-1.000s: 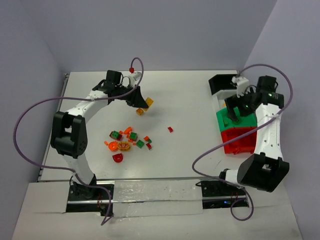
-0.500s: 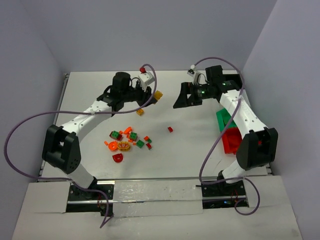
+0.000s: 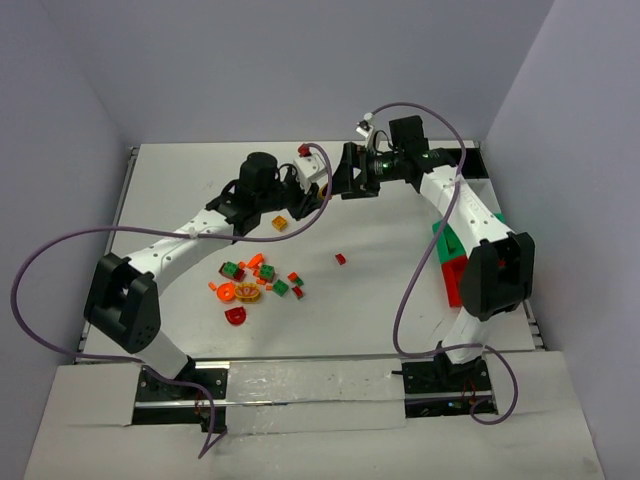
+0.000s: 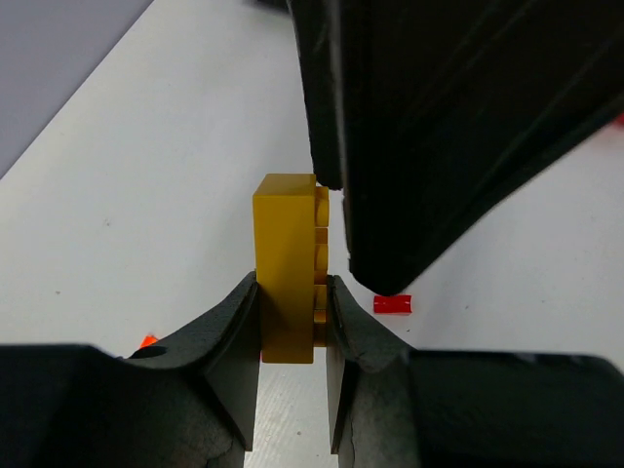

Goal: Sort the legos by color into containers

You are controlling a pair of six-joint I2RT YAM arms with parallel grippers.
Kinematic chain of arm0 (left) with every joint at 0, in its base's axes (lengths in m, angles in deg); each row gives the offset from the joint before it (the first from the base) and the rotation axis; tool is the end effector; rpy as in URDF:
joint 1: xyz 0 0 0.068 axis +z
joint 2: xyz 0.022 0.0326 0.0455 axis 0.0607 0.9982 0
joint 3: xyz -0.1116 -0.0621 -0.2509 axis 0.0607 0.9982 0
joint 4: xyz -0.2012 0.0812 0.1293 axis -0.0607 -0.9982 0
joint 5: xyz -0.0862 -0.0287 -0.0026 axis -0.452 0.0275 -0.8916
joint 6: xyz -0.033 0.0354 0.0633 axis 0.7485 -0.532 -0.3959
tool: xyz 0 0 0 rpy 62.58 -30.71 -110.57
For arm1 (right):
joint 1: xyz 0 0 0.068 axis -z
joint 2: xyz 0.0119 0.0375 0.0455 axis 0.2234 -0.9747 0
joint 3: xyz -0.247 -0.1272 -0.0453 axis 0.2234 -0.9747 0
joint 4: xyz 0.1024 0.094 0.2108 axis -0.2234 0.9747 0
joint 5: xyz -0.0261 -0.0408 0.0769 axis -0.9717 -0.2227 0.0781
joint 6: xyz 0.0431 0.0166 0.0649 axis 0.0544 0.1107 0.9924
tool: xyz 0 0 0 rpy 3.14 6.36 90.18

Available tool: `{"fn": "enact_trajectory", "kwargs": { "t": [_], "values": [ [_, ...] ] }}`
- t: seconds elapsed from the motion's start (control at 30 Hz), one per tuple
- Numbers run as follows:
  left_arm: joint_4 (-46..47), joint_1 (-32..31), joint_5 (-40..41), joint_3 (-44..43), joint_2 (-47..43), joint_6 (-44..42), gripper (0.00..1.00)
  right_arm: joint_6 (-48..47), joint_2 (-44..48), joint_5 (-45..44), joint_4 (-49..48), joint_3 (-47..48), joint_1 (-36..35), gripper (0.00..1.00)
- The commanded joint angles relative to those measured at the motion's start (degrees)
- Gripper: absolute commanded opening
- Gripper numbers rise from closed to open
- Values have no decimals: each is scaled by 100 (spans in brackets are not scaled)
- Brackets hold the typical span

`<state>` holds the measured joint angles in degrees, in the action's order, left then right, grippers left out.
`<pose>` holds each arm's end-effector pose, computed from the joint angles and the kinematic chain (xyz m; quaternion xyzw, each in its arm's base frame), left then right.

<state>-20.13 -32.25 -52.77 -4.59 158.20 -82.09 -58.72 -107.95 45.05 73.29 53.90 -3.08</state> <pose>0.3058 -0.2539 0.3137 0.4327 0.6887 -0.2798 0.5101 0.3594 0.1580 0.3311 -0.1586 0.8287 0.4809 0.2384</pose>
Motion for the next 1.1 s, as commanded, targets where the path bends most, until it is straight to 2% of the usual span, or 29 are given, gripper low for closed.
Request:
{"fn": "enact_trajectory", "kwargs": {
  "t": [0.0, 0.27, 0.4, 0.5, 0.57, 0.6, 0.63, 0.7, 0.77, 0.93, 1.07],
  "values": [
    [246, -101, 51, -88, -292, -179, 0, 313, -269, 172, -353, 379, -36, 88],
    [255, -144, 26, -96, -344, -204, 0, 413, -449, 414, -505, 439, -65, 69],
    [242, -155, 42, -98, -319, -203, 0, 333, -461, 551, -520, 455, -103, 44],
    [178, -153, 144, -142, -246, -181, 2, 190, -394, 609, -438, 404, -133, 17],
    [81, -153, 209, -209, -178, -144, 13, 110, -330, 589, -405, 363, -141, 4],
    [79, -153, 258, -259, -156, -102, 32, 74, -308, 547, -349, 348, -134, 1],
    [28, -153, 297, -304, -100, -78, 46, -37, -258, 504, -296, 345, -113, 0],
    [-210, -153, 415, -380, -37, -11, 63, -192, -162, 419, -185, 324, -60, 0],
    [-453, -57, 496, -504, 6, 188, 97, -361, -35, 185, -9, 212, 232, 0],
    [-751, 294, 347, -428, -145, 409, 99, -1191, 73, -363, 666, 435, 1177, 0],
    [-860, 377, 519, -287, -291, 367, 99, -2028, 61, -1300, 1084, 717, 2159, 0]
  ]
}}
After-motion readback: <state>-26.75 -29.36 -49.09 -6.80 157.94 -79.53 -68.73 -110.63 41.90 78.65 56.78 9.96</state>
